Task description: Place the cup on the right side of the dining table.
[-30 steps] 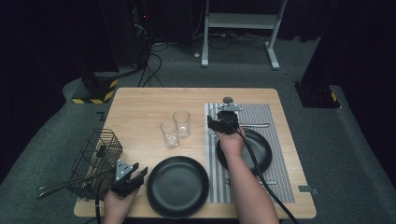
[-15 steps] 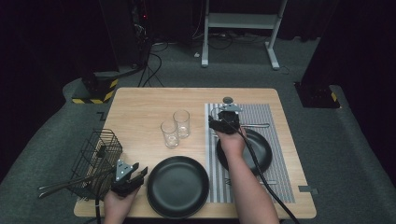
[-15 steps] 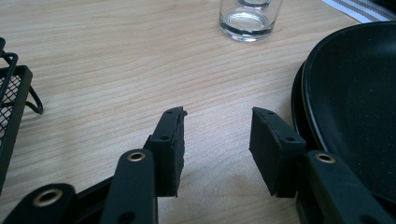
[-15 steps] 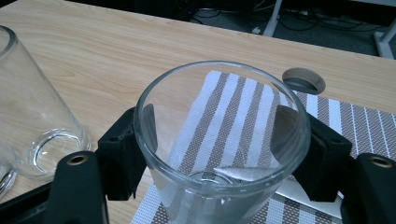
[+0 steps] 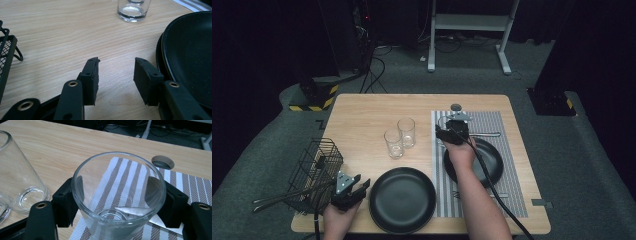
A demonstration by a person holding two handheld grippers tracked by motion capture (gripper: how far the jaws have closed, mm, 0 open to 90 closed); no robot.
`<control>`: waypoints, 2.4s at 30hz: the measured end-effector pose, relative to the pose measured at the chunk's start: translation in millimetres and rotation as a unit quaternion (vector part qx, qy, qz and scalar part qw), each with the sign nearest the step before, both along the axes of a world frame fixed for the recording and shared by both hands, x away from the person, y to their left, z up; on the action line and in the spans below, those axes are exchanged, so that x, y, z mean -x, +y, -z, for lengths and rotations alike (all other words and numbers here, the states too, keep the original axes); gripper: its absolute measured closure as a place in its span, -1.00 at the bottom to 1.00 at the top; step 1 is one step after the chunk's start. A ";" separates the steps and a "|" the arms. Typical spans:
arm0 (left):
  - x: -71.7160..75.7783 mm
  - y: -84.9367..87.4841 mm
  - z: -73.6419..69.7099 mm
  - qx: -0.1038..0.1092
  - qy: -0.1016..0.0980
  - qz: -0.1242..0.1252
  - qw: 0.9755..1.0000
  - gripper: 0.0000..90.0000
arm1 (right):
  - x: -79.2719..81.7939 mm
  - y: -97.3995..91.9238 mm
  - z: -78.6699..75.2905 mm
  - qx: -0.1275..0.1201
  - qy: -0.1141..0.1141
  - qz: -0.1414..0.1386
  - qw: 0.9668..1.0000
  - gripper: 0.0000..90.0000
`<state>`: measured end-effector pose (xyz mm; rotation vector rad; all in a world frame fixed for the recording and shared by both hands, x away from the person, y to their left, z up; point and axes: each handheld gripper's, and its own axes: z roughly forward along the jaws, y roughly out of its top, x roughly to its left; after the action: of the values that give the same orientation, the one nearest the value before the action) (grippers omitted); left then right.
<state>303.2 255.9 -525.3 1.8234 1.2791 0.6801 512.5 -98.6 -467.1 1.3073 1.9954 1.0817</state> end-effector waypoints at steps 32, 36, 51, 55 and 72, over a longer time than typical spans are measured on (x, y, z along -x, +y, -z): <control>-0.9 -0.9 0.2 -0.004 0.005 0.003 1.000 0.22 | 5.1 -1.8 -8.5 -0.031 0.011 -0.011 0.999 -0.71; -0.9 -1.1 0.2 -0.005 0.005 0.004 1.000 0.22 | 7.0 -3.0 -13.4 -0.037 0.007 -0.012 0.999 -0.71; -0.8 -1.5 0.2 -0.005 0.005 0.003 1.000 0.22 | 17.4 -6.5 -28.5 -0.045 -0.009 -0.014 0.999 -0.71; -0.9 -1.1 0.2 -0.005 0.005 0.003 1.000 0.22 | 20.5 -7.7 -31.1 -0.044 -0.013 -0.012 0.999 -0.71; -0.9 -2.0 0.3 -0.008 0.006 0.003 1.000 0.22 | 48.6 -11.4 -32.6 -0.040 -0.018 -0.016 0.999 -0.68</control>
<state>304.1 253.9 -525.6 1.8458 1.2799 0.6792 463.9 -110.1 -434.5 1.2929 1.9708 1.2032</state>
